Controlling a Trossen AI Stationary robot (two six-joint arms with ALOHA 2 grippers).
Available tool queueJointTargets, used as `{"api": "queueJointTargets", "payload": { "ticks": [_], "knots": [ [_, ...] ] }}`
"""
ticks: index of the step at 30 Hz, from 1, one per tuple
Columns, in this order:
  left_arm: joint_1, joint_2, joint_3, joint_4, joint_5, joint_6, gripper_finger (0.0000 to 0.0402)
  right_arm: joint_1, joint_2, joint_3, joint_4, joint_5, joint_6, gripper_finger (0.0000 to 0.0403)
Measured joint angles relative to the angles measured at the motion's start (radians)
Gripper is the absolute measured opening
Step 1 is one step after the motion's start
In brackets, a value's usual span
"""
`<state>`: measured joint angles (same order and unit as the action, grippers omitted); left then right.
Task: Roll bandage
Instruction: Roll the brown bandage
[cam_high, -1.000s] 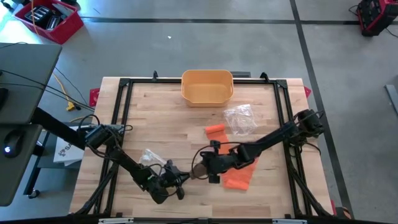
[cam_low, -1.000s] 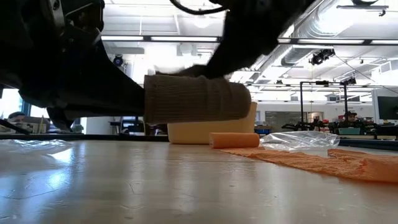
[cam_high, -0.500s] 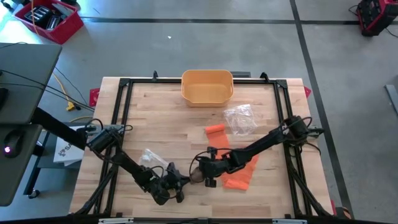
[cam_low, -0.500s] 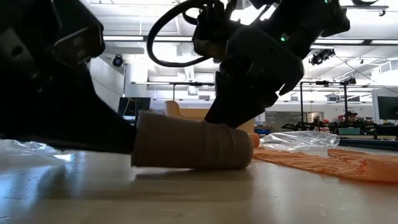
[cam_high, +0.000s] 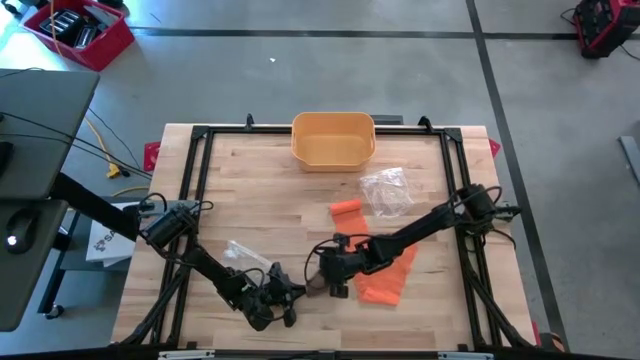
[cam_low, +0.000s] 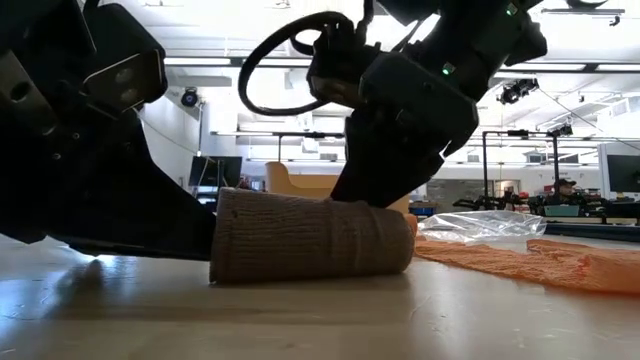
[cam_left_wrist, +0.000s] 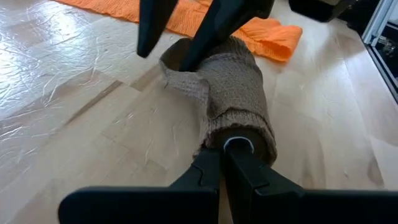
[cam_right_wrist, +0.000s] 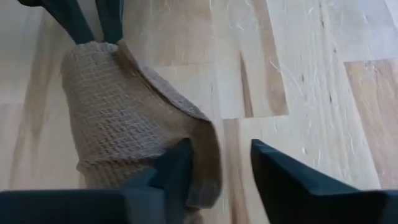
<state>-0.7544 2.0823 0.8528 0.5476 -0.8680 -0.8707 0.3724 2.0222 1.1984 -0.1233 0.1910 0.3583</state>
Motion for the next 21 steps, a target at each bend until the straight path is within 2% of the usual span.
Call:
{"api": "queueJointTargets", "payload": {
  "ticks": [4, 7, 18, 21],
  "knots": [
    [0.000, 0.000, 0.001, 0.003, 0.005, -0.011, 0.0000, -0.008, -0.035, -0.002, -0.045, -0.035, -0.038, 0.0201],
    [0.000, 0.000, 0.001, 0.009, 0.001, -0.015, 0.0000, -0.012, -0.064, -0.003, -0.066, -0.049, -0.059, 0.0214],
    [0.002, 0.000, 0.001, 0.035, -0.032, -0.088, 0.0000, 0.006, -0.136, -0.003, -0.133, -0.073, -0.074, 0.0217],
    [0.002, 0.000, 0.001, 0.042, -0.037, -0.093, 0.0000, 0.012, -0.152, -0.003, -0.103, -0.122, -0.095, 0.0217]
  ]
}}
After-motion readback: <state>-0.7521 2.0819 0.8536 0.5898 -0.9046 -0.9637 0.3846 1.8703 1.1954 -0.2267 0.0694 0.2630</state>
